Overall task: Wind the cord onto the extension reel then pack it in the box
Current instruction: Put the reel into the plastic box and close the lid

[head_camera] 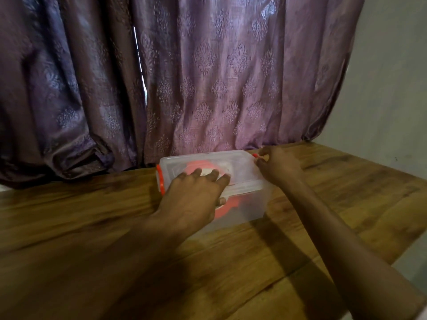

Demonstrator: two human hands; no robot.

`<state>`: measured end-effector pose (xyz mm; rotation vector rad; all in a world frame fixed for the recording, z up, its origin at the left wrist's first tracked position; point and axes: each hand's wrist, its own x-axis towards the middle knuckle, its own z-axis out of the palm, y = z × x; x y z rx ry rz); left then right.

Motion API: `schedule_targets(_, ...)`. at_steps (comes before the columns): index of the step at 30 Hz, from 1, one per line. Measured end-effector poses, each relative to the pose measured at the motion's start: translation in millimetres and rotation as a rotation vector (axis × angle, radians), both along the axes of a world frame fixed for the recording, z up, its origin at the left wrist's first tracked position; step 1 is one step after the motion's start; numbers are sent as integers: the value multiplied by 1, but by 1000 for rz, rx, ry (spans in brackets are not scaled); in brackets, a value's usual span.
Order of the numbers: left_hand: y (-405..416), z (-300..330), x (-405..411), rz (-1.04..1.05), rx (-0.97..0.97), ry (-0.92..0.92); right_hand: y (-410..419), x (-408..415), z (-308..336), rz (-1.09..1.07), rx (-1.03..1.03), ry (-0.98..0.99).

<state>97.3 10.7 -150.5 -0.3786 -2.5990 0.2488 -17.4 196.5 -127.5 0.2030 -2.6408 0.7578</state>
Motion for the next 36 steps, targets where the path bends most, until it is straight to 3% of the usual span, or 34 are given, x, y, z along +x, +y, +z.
schedule_targets(5, 4, -2, -38, 77, 72, 55, 5, -21, 1, 80, -495, -263)
schedule_targets(15, 18, -2, -112, 153, 65, 37, 3, -71, -3, 179, -644, -131)
schedule_targets(21, 22, -1, -136, 145, 72, 67, 7, -103, -14, 156, -583, -56)
schedule_targets(28, 23, -1, -147, 126, 125, 112, 5, -127, -23, 168, -336, 63)
schedule_targets(36, 11, -4, -151, 30, 84, 157, 6, -135, -25, 169, -293, 80)
